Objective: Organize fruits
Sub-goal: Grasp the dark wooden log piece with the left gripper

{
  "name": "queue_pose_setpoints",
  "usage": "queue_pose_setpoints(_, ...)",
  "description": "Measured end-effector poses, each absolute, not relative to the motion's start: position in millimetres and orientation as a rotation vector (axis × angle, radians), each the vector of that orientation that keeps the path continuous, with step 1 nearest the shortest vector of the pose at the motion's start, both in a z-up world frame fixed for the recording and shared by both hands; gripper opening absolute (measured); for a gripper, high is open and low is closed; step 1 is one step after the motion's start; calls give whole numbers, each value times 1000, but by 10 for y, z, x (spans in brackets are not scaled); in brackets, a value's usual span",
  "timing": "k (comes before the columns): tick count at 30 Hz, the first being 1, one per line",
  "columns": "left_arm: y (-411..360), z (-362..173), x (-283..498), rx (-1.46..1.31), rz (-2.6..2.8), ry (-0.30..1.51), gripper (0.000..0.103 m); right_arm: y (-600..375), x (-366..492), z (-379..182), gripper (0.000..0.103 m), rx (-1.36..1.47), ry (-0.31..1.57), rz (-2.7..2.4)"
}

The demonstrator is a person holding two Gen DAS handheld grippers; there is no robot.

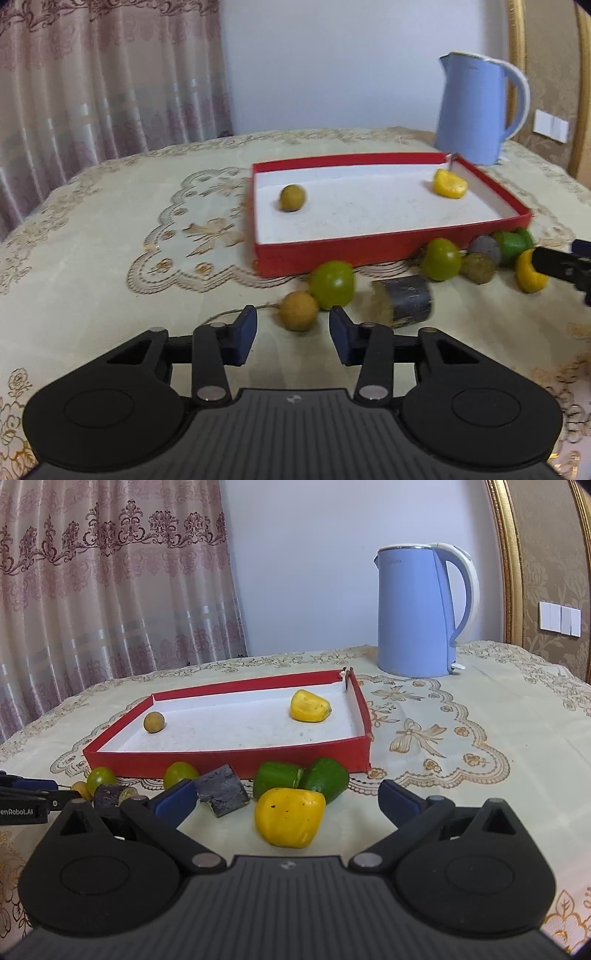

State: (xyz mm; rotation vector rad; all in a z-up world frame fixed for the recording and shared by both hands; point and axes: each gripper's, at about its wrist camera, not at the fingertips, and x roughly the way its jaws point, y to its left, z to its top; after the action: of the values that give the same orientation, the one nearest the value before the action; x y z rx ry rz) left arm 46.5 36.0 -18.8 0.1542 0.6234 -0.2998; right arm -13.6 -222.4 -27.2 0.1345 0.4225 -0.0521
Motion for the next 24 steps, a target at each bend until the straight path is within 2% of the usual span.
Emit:
queue_pose_setpoints(7,-14,-107,283,163,-445,590,43,-2229,-127,-276,103,140,429,-60)
queue_pose_setpoints(15,-345,-260,426,199,-342,655,43,-2231,-160,-275,103,140,436,-55)
queue_pose_setpoints(17,-313,-287,472,163,-331,686,33,-2245,-172,-268,103,141,441,-53)
queue_pose_setpoints(24,-144,-256,382,81,-323,667,33,-2271,-197,-229,103,123,474,-23)
